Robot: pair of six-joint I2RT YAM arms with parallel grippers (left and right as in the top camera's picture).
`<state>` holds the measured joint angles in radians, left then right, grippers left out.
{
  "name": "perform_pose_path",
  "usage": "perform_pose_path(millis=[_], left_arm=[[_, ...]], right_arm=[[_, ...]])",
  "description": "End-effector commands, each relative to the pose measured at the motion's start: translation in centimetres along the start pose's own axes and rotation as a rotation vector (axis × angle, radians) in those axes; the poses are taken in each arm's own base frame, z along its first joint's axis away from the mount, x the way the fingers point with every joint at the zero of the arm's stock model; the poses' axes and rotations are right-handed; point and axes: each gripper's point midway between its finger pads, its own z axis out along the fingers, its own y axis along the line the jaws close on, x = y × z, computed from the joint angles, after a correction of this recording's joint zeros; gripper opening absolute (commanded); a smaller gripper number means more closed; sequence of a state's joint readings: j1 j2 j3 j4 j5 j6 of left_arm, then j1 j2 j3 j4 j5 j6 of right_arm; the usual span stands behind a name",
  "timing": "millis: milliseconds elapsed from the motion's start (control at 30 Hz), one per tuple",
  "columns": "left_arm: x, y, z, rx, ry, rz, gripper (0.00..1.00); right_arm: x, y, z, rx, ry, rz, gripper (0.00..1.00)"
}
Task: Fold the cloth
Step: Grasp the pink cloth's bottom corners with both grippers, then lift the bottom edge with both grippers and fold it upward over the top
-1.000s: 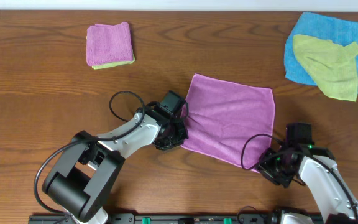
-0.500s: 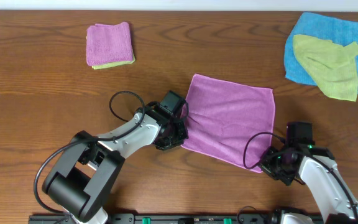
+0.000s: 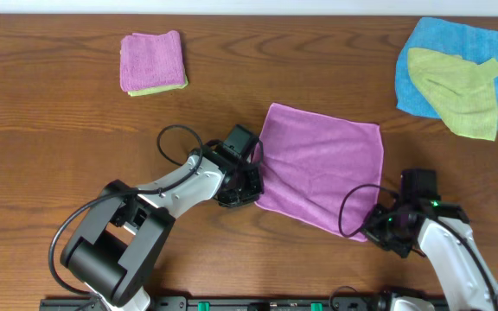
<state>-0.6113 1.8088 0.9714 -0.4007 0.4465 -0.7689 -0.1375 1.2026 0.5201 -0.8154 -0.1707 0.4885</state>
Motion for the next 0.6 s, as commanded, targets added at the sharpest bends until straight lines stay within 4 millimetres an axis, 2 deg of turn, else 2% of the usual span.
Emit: perform_pose_path(millis=[0, 233, 400, 567], left_arm=[[-0.9, -1.5, -0.5, 0.036, -0.010, 0.043, 0.06], [-2.1, -3.5, -1.5, 0.074, -0.042, 0.070, 0.06], [-2.7, -3.9, -1.9, 0.080, -0.060, 0.075, 0.06], [-3.2, -3.8, -2.4, 0.093, -0.058, 0.061, 0.06]], right_arm=[[-2.0, 1.4, -2.1, -0.051, -0.096, -0.032, 0.02], [-3.0, 1.8, -2.8, -0.067, -0.154, -0.041, 0.02], [-4.2, 2.0, -3.1, -0.067, -0.211, -0.046, 0.02], [-4.7, 2.2, -3.2, -0.072, -0.228, -0.047, 0.02]])
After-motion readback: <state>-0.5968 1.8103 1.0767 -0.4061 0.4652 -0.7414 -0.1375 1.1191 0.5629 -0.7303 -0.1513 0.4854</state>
